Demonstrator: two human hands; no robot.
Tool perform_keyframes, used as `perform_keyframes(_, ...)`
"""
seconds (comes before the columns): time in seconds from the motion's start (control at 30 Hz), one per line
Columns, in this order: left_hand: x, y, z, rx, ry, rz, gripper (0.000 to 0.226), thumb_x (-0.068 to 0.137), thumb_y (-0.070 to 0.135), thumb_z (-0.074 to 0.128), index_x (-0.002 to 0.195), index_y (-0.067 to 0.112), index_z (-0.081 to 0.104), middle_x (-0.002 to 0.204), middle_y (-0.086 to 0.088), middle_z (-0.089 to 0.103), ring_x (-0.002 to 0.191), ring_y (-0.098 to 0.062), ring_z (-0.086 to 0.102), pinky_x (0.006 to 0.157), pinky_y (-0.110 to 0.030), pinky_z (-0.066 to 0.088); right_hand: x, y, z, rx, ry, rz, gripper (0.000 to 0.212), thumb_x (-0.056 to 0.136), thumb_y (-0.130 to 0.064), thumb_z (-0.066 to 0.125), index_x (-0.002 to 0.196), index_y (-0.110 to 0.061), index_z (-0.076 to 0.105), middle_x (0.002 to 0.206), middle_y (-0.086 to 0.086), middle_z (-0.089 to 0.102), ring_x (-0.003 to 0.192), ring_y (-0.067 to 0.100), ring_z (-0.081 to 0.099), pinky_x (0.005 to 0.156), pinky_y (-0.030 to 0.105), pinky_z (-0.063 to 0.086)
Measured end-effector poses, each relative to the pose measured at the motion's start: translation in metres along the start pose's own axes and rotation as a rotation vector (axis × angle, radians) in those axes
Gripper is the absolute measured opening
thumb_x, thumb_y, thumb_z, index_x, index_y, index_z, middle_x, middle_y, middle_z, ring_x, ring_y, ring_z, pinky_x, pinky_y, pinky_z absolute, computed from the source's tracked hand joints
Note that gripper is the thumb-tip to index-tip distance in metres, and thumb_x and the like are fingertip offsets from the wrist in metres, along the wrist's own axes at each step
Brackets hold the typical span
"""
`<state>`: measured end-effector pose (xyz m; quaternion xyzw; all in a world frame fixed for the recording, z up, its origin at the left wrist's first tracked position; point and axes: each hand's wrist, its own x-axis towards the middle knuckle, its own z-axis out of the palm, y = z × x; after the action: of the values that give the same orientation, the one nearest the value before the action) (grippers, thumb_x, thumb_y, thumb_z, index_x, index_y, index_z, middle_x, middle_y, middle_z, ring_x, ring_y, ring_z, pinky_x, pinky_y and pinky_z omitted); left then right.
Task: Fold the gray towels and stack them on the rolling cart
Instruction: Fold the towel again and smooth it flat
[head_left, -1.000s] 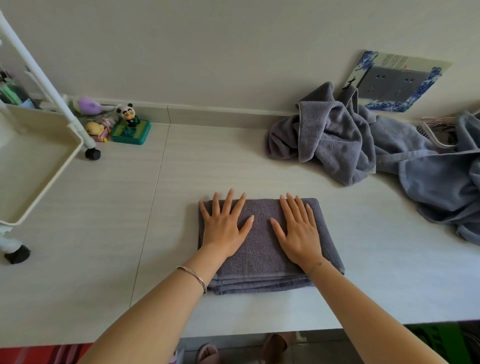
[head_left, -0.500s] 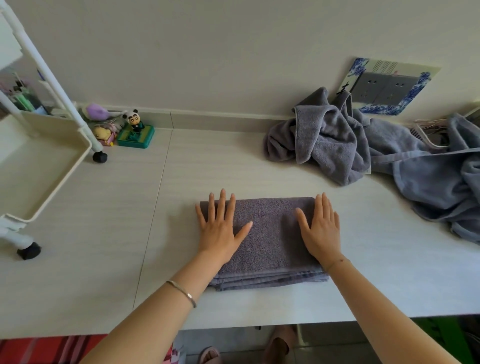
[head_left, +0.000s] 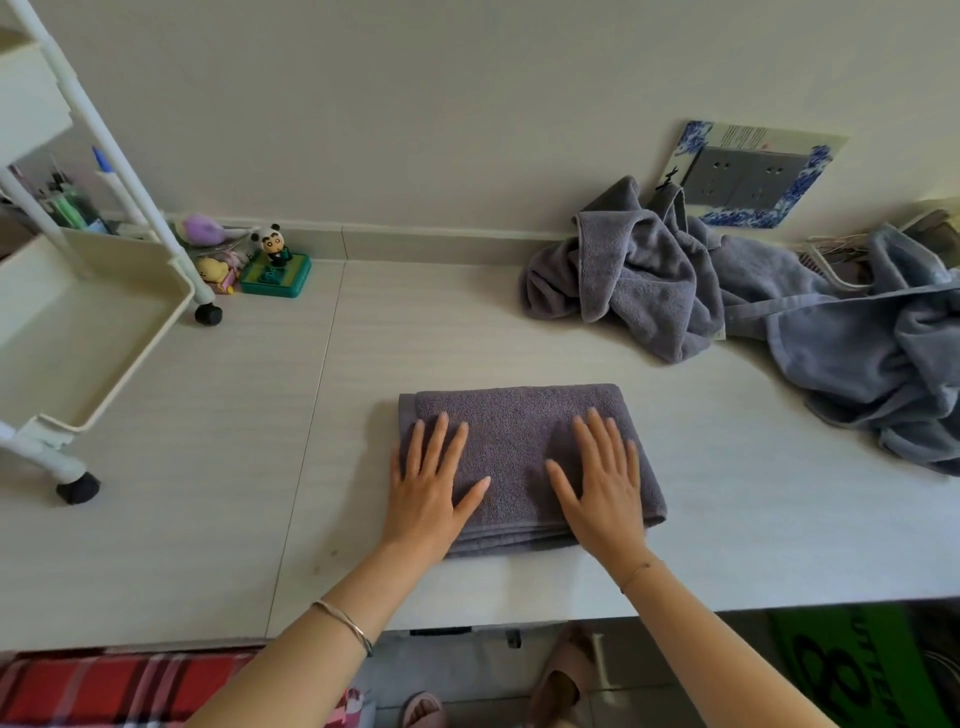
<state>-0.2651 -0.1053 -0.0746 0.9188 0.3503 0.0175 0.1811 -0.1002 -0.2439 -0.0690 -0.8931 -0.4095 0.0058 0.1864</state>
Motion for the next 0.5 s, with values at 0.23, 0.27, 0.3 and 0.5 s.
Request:
perform_keyframes(0.23, 0.005, -0.009, -0.026, -0.566, 0.006, -0.419, 0.103, 0.079, 0.050, 0.068, 0.149, 0.005, 0.007, 0.152, -0.016, 0.019, 0.140, -0.029, 0.023, 0.114, -0.037, 0.022, 0.023, 0.030, -0.041, 0.523, -0.161, 0.545, 0.111, 0.063, -0.066, 0.071, 0.148, -0.015, 0.020, 0.152, 0.009, 0.027, 0.139, 0.027, 0.029, 0.114, 0.045, 0.026)
perform_keyframes(0.27, 0.008, -0.012, -0.029, -0.638, -0.018, -0.472, 0.101, 0.078, 0.049, 0.070, 0.147, 0.004, 0.012, 0.148, -0.016, 0.026, 0.136, -0.030, 0.030, 0.112, -0.038, 0.028, 0.025, 0.031, -0.044, 0.639, -0.211, 0.602, 0.112, 0.062, -0.064, 0.073, 0.148, -0.014, 0.020, 0.148, 0.011, 0.032, 0.134, 0.027, 0.036, 0.111, 0.043, 0.032)
perform_keyframes(0.3, 0.010, -0.014, -0.030, -0.682, -0.049, -0.510, 0.098, 0.077, 0.049, 0.071, 0.145, 0.003, 0.016, 0.146, -0.016, 0.031, 0.133, -0.030, 0.035, 0.110, -0.038, 0.032, 0.026, 0.033, -0.046, 0.713, -0.258, 0.646, 0.109, 0.065, -0.059, 0.075, 0.147, -0.012, 0.021, 0.145, 0.012, 0.036, 0.127, 0.027, 0.042, 0.108, 0.040, 0.036)
perform_keyframes(0.5, 0.014, -0.018, -0.035, -0.627, -0.169, -0.536, 0.092, 0.079, 0.053, 0.066, 0.140, 0.002, 0.020, 0.144, -0.016, 0.036, 0.130, -0.031, 0.041, 0.106, -0.038, 0.036, 0.027, 0.035, -0.035, 0.613, -0.279, 0.735, 0.100, 0.069, -0.057, 0.074, 0.142, -0.005, 0.028, 0.136, 0.013, 0.040, 0.122, 0.028, 0.044, 0.106, 0.038, 0.037)
